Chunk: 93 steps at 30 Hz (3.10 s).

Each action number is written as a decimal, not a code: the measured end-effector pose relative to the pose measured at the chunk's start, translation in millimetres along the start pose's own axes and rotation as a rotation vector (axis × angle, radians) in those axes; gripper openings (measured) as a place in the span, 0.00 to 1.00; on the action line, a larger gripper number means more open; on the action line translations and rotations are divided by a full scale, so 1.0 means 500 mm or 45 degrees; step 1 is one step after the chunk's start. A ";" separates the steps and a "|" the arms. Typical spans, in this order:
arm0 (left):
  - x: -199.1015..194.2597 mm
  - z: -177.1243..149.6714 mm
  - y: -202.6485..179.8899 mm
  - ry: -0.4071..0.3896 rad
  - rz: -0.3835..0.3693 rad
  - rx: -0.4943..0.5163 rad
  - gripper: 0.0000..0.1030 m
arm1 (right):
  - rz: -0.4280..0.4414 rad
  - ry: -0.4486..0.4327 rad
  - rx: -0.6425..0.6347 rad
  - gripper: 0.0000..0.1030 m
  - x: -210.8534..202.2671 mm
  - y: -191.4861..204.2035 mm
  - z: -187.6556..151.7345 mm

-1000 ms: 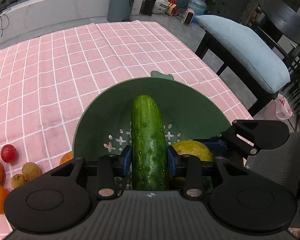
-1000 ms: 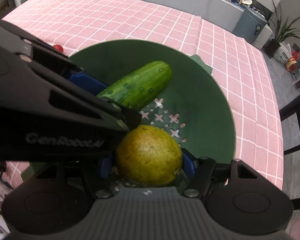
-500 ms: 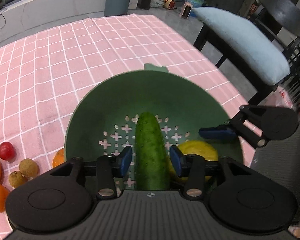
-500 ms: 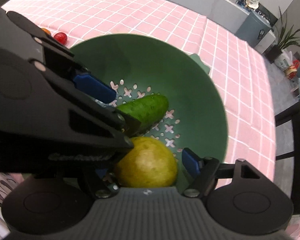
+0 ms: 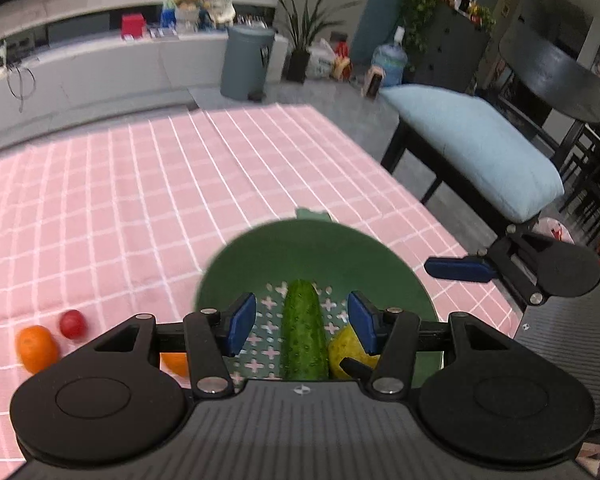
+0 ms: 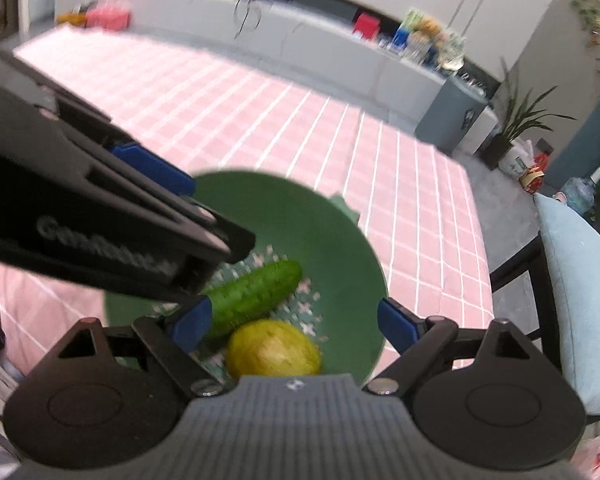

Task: Organize fruits
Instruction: 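Open both tools to drop the cucumber and pear into the colander, then grasp an orange with the left tool while the right tool grasps another orange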

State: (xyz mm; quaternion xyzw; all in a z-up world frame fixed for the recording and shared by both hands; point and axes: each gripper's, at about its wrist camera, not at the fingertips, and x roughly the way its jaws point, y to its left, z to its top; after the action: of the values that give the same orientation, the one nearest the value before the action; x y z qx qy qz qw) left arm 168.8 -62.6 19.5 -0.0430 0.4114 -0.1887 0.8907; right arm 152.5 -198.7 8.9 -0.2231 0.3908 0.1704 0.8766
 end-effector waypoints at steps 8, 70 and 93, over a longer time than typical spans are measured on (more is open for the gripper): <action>-0.097 -0.003 0.034 -0.115 0.055 0.020 0.61 | 0.134 -0.170 0.228 0.83 -0.041 0.038 0.007; -0.011 -0.174 0.343 0.153 0.249 -0.216 0.46 | 0.225 -0.208 -0.297 0.38 0.123 0.385 0.039; -0.182 -0.109 0.229 -0.194 0.149 -0.199 0.45 | 0.142 -0.415 -0.139 0.37 -0.048 0.255 0.077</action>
State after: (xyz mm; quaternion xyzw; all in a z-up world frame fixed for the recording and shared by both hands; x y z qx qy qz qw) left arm 108.5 81.4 22.2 -0.1025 0.3579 -0.1001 0.9227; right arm 100.2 -73.9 17.2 -0.2178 0.2454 0.2736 0.9042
